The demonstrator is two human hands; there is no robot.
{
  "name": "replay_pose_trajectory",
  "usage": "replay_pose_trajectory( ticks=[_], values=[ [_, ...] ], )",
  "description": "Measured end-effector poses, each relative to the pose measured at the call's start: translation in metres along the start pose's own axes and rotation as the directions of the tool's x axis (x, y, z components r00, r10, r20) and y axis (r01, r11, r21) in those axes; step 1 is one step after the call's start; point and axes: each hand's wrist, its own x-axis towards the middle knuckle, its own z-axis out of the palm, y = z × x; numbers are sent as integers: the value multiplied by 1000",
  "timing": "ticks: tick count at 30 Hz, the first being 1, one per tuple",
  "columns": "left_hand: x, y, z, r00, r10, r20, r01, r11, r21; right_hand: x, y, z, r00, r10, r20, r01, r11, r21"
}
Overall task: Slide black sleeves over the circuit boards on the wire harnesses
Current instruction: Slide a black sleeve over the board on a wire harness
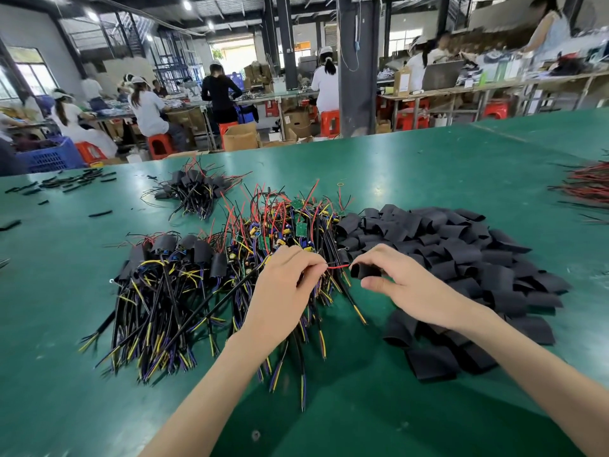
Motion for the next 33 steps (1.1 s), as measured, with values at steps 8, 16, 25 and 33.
replay_pose_trajectory(
  ticks=[8, 16, 25, 33],
  values=[
    [-2, 3, 2, 998, -19, -57, 14, 996, -92, 2, 1, 12, 991, -25, -129, 26, 1000, 5],
    [-2, 6, 3, 997, 31, -66, -35, 997, -62, 0, 0, 10, 990, 6, -143, 14, 990, 143],
    [-2, 7, 0, 1000, 25, -3, -25, 998, -51, 0, -3, 4, 987, -103, -120, 113, 990, 80],
    [-3, 8, 0, 995, 100, 10, -101, 994, 50, -2, -5, 3, 982, -145, -117, 145, 989, -7]
  ],
)
